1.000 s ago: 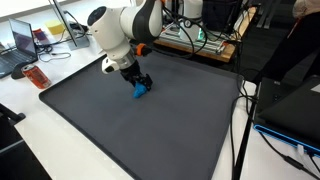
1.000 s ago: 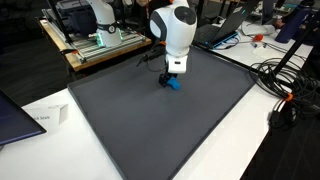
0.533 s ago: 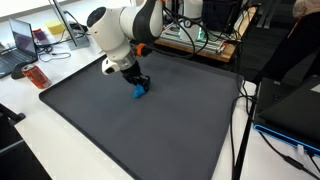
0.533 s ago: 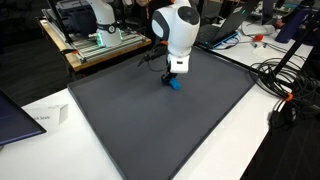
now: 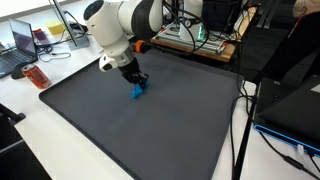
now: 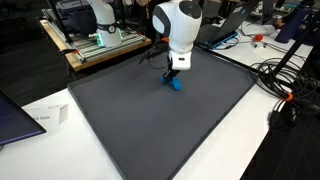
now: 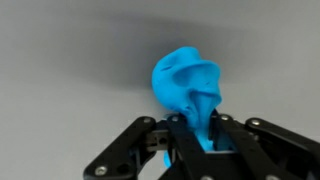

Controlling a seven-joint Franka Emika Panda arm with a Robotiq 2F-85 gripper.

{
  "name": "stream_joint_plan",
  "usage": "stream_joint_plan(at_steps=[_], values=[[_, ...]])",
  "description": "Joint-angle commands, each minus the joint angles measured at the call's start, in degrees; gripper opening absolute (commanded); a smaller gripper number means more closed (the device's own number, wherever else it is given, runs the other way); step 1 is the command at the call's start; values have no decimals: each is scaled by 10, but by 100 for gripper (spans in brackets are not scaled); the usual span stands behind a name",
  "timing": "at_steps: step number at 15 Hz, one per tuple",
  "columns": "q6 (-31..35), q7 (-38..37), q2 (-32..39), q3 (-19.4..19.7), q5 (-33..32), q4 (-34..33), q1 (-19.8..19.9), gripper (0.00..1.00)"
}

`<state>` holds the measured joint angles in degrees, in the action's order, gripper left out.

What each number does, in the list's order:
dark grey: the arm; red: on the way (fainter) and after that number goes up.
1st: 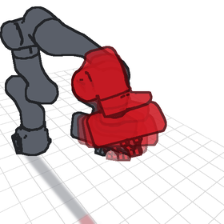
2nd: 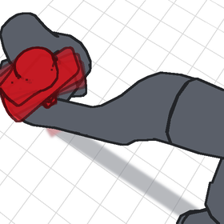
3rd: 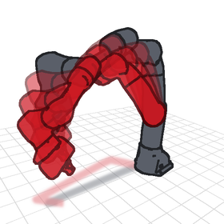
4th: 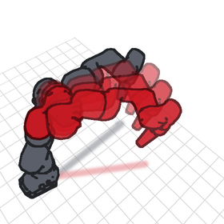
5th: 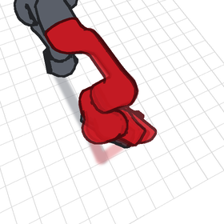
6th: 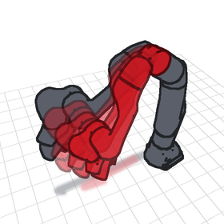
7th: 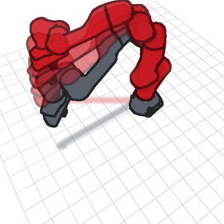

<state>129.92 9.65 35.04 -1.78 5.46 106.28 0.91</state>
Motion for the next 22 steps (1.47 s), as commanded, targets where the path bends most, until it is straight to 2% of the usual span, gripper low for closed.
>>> stream_joint_plan(at_steps=[1, 5, 9, 15, 22], values=[[6, 7, -67, 0, -10, 47, 12, 5], [19, 6, -136, 8, -11, 90, 17, 3], [27, 6, -211, 17, -15, 135, 20, 6], [25, 6, -347, 34, -42, 205, 20, 4], [8, 6, -472, 39, -83, 237, 16, 4]])
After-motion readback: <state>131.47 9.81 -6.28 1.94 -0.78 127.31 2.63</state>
